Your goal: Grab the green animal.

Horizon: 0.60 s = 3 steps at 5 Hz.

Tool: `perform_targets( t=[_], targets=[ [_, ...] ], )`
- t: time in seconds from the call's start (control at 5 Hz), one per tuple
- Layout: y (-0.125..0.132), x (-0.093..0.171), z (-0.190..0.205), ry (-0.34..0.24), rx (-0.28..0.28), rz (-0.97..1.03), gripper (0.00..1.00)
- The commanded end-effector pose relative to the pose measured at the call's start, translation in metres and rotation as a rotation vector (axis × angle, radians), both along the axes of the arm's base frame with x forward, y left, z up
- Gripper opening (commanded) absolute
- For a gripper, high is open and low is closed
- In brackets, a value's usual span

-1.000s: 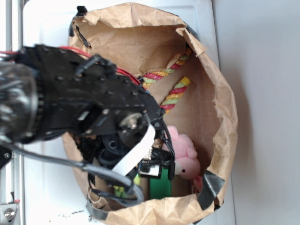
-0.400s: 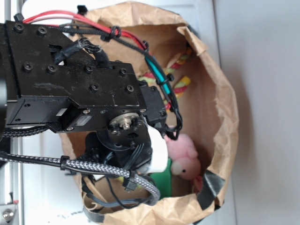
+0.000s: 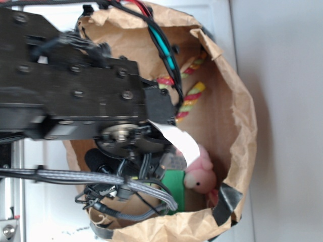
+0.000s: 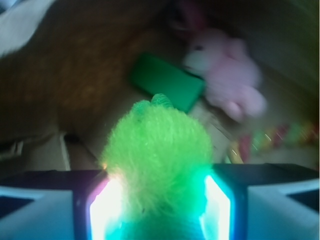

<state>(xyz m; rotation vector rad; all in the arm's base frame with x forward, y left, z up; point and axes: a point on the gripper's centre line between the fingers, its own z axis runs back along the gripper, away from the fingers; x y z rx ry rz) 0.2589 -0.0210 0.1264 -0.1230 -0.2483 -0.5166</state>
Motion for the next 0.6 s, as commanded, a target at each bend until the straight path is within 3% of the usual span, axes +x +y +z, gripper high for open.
perform_targets(
  t=[0.0, 0.4],
  targets=[
    [0.000, 0.014, 0.043, -0.076, 0.011, 0.348, 0.00],
    [0.008, 0.026, 0.070, -0.056, -0.101, 0.437, 0.00]
  ],
)
